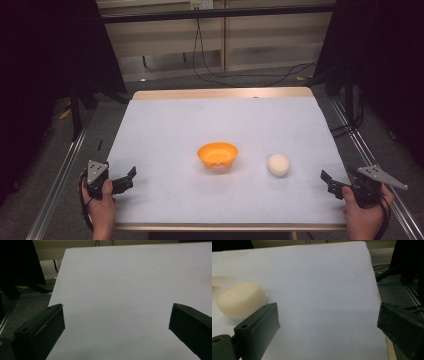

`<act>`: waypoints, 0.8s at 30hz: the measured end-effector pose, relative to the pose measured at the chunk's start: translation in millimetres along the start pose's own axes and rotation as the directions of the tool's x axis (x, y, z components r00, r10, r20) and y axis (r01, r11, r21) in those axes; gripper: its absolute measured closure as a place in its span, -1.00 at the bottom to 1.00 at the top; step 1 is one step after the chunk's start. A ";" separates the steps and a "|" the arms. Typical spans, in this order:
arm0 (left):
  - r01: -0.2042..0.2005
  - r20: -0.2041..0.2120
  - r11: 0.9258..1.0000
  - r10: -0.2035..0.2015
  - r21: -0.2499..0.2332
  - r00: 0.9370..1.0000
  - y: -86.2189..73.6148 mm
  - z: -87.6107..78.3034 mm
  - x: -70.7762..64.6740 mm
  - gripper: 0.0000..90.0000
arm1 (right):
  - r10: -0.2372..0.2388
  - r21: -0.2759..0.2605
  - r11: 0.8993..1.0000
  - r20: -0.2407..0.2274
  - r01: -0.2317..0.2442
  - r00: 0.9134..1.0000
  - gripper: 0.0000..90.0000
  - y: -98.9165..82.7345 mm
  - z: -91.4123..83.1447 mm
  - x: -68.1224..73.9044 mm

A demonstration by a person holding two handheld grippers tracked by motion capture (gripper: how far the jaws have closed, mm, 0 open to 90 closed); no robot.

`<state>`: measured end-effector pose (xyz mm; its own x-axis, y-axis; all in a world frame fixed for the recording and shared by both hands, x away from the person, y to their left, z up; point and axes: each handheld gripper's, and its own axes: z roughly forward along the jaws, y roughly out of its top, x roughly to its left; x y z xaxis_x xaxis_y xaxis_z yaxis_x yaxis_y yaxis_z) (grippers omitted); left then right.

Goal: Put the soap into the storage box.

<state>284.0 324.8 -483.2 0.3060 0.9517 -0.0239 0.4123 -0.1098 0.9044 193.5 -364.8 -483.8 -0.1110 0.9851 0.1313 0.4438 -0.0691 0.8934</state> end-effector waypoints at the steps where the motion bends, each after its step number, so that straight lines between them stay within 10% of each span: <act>1: 0.000 0.000 1.000 0.000 0.000 1.000 0.0 0.0 0.0 -1.00 | -0.003 -0.001 1.000 0.000 0.003 1.000 -0.92 0.0 0.1 0.1; 12: 0.001 -0.002 1.000 -0.001 -0.001 1.000 0.0 0.0 -0.1 -1.00 | -0.116 0.037 0.992 -0.040 0.118 0.992 -0.37 11.4 4.5 9.4; 16: -0.004 -0.007 1.000 0.004 0.000 1.000 -0.1 -0.2 -0.4 -1.00 | -0.143 0.073 0.987 -0.046 0.146 0.989 -0.44 21.2 9.4 10.5; 19: -0.003 -0.004 1.000 0.003 0.000 1.000 -0.1 -0.1 -0.5 -1.00 | -0.103 0.130 0.984 -0.139 0.122 0.985 -0.42 28.9 15.2 10.7; 24: -0.002 -0.002 1.000 0.002 0.001 1.000 0.0 -0.3 0.0 -1.00 | -0.165 0.255 0.943 -0.197 0.213 0.966 -0.56 39.6 23.5 20.4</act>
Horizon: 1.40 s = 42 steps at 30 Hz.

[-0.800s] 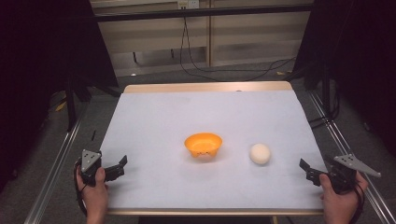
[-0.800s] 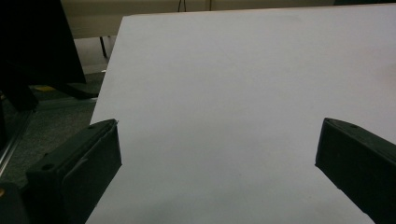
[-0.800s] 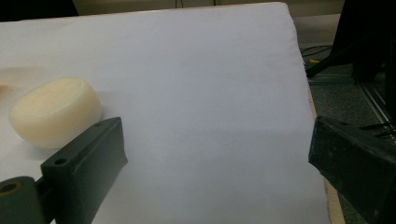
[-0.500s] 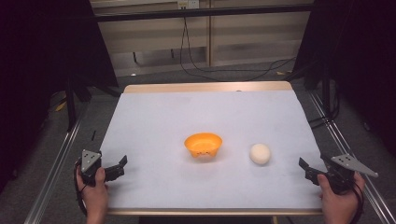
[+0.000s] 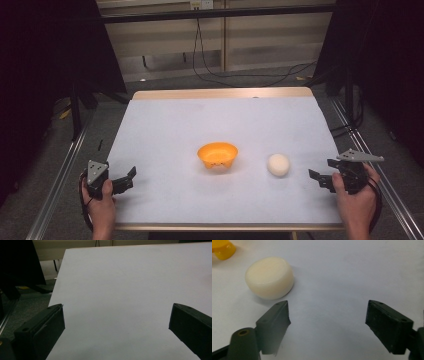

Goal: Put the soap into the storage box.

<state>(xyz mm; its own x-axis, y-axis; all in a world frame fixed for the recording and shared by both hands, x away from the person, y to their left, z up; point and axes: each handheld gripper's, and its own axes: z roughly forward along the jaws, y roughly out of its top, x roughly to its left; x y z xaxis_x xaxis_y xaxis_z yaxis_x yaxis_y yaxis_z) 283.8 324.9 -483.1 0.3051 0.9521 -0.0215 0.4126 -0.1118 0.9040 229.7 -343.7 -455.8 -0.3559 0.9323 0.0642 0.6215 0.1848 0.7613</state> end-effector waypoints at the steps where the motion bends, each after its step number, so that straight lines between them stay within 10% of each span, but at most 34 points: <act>1: 0.003 0.000 1.000 -0.003 0.000 1.000 0.0 0.0 0.0 -1.00 | -0.011 0.032 0.999 -0.004 0.011 1.000 -0.50 4.6 0.8 0.6; 17: 0.003 -0.001 1.000 -0.003 -0.001 1.000 0.0 -0.3 0.7 -1.00 | -0.132 0.232 0.961 -0.094 0.150 0.987 -0.65 38.3 25.2 3.9; 42: 0.001 0.004 1.000 -0.001 -0.001 1.000 0.0 0.1 -0.1 -1.00 | -0.224 0.429 0.852 -0.217 0.299 0.950 -0.84 59.9 48.0 18.3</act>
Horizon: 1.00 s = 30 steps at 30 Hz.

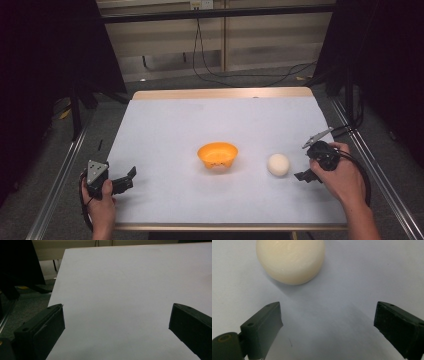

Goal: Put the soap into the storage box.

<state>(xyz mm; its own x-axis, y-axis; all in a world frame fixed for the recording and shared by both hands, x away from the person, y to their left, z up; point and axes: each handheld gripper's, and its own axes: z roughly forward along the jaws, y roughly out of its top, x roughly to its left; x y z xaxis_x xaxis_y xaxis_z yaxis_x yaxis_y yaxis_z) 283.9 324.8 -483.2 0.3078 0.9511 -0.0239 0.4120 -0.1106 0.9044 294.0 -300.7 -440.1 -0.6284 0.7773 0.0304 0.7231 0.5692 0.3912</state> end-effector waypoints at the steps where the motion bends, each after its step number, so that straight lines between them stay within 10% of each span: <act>1: 0.000 0.000 1.000 0.000 0.000 1.000 0.0 0.0 0.0 -1.00 | -0.011 0.003 1.000 -0.003 0.011 1.000 -0.86 1.2 0.8 0.6; 30: -0.003 0.002 1.000 0.003 0.001 1.000 0.1 0.0 0.0 -1.00 | -0.060 0.029 0.998 -0.069 0.062 0.996 -0.84 31.3 21.6 12.3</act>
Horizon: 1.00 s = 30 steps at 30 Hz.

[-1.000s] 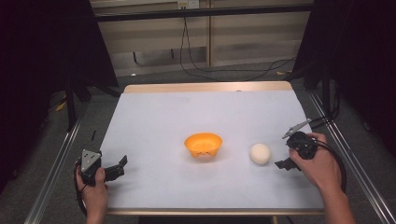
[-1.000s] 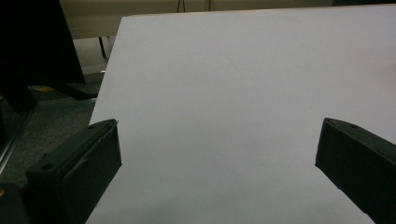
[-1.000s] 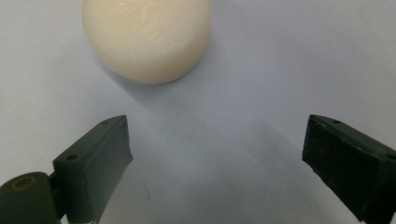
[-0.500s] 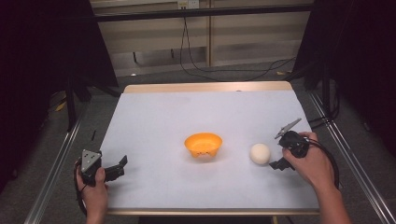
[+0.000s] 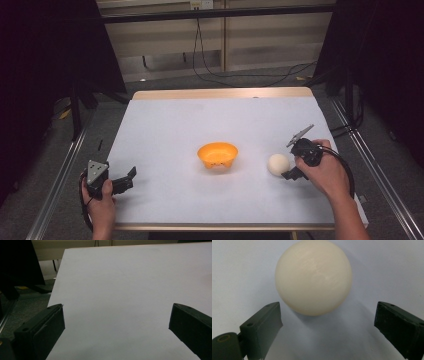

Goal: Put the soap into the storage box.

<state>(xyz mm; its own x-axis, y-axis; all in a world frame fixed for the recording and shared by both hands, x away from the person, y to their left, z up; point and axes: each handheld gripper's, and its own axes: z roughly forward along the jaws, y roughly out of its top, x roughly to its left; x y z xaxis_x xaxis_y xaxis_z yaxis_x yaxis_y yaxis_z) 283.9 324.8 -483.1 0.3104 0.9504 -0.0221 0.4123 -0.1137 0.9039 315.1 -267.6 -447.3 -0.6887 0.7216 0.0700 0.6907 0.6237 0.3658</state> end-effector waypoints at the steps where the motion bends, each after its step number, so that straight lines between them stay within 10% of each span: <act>1: 0.000 -0.001 1.000 0.000 0.000 1.000 0.0 0.0 0.0 -1.00 | -0.004 0.003 1.000 -0.004 0.004 1.000 -0.84 1.1 0.8 0.3; 30: -0.003 -0.001 1.000 0.003 0.001 1.000 0.0 0.3 -0.5 -1.00 | -0.022 0.018 1.000 -0.031 0.022 0.999 -0.74 26.3 9.8 4.0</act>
<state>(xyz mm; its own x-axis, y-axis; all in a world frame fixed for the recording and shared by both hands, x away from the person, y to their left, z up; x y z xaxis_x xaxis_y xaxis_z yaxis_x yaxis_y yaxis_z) 284.0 324.3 -483.2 0.3107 0.9503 -0.0187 0.4120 -0.1169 0.9037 332.7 -245.4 -446.4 -0.7101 0.6983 0.0904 0.6790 0.6451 0.3504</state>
